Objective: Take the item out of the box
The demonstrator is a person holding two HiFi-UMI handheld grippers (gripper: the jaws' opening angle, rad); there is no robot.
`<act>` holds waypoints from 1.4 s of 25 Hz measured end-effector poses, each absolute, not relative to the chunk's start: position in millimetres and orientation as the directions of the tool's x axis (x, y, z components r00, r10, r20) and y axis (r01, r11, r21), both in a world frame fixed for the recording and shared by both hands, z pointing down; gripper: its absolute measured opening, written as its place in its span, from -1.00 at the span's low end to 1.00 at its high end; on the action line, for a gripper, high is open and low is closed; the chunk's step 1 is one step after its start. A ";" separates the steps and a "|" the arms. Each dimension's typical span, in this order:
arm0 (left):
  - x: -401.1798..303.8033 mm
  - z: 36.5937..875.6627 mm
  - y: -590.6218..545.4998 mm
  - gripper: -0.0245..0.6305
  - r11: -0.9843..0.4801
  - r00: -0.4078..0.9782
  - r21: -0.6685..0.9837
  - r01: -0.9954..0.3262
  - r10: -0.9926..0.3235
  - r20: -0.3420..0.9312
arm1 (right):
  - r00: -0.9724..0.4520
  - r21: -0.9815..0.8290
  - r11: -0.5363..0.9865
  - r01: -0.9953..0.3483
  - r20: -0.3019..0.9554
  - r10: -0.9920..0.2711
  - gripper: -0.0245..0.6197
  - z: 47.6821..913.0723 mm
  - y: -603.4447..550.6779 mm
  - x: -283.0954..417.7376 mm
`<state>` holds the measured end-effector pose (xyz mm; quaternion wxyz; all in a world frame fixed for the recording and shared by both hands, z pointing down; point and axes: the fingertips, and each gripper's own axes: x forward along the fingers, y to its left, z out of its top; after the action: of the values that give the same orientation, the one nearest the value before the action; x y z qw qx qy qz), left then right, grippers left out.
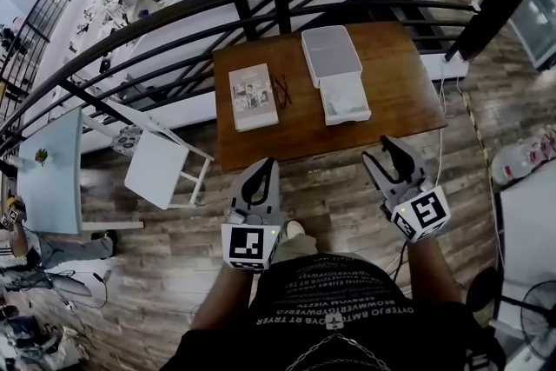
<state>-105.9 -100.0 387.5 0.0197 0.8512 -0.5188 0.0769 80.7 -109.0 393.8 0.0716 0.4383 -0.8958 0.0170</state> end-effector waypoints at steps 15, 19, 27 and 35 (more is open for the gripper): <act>-154.8 387.4 -149.8 -0.91 -0.520 0.514 -0.033 -0.854 -0.851 0.110 | -0.550 0.076 0.563 -0.823 0.145 -0.823 -0.39 384.3 -144.2 29.1; -156.6 396.7 -151.8 -0.91 -0.535 0.529 -0.021 -0.845 -0.840 0.123 | -0.547 0.086 0.563 -0.822 0.156 -0.823 -0.39 385.2 -144.4 21.4; -146.3 389.3 -162.0 -0.91 -0.555 0.549 -0.020 -0.832 -0.828 0.111 | -0.514 0.062 0.533 -0.844 0.188 -0.837 -0.40 396.2 -146.7 35.2; -134.4 393.9 -183.8 -0.91 -0.529 0.521 -0.037 -0.848 -0.843 0.133 | -0.538 0.033 0.556 -0.831 0.207 -0.817 -0.40 415.7 -174.8 45.7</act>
<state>-134.4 -183.8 393.9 0.0165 0.8718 -0.4849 0.0673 45.7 -174.8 415.7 0.0994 0.4700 -0.8764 0.0347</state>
